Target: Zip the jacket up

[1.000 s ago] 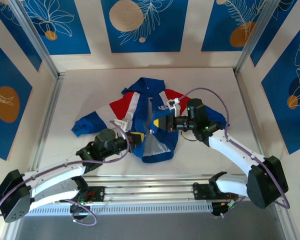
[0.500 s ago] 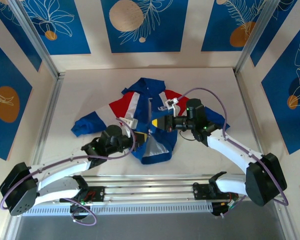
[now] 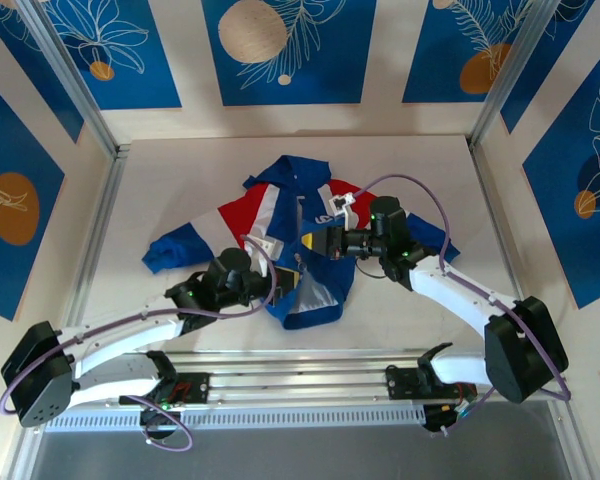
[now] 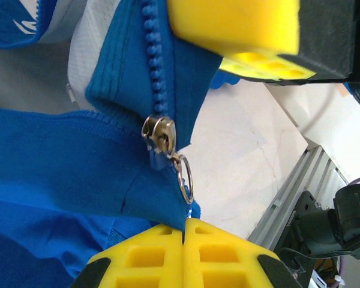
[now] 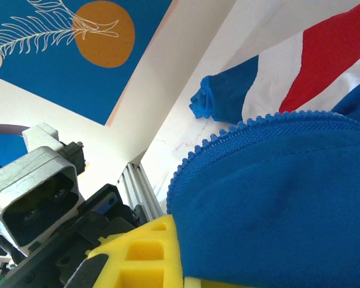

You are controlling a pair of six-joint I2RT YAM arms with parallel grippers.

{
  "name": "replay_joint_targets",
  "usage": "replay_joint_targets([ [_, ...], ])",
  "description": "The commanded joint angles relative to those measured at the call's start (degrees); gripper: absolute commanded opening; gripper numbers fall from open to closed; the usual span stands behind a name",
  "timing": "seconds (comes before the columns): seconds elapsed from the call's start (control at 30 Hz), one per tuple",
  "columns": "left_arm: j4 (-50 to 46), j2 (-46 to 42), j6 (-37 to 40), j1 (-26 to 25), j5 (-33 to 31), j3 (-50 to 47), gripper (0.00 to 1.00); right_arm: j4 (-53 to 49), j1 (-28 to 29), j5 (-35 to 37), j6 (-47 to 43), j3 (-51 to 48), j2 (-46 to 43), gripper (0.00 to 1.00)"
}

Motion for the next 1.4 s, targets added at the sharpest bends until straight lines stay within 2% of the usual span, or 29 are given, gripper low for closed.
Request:
replay_joint_targets([
  [0.0, -3.49, -3.49, 2.37, 0.31, -2.06, 2.12, 0.0, 3.39, -0.55, -2.11, 0.77, -1.71, -0.16, 0.0],
  [0.13, -6.63, -7.75, 2.93, 2.77, -2.57, 1.27, 0.0, 7.13, -1.63, -4.86, 2.06, -3.27, -0.53, 0.0],
  [0.27, -9.94, -13.06, 3.12, 7.62, -0.92, 1.04, 0.0, 5.5, -2.07, -6.71, 1.83, -2.57, -0.83, 0.0],
  [0.47, 0.51, -17.22, 3.03, 12.44, 4.19, -2.9, 0.0, 4.48, -2.14, -6.91, 2.21, -2.76, -2.22, 0.0],
  [0.77, 25.47, -12.4, 3.38, 12.77, 10.23, -9.86, 0.0, 6.17, -2.34, -8.77, 5.47, -2.12, -2.01, 0.0],
  [0.97, 28.24, -8.06, 3.38, 12.51, 15.86, -8.94, 0.0, 6.86, -1.99, -11.67, 6.54, -1.09, -0.88, 0.0],
  [1.37, 33.89, -2.28, 0.67, 11.12, 16.41, -11.89, 0.0, 6.55, -1.05, -11.66, 6.2, 0.44, 0.76, 0.0],
])
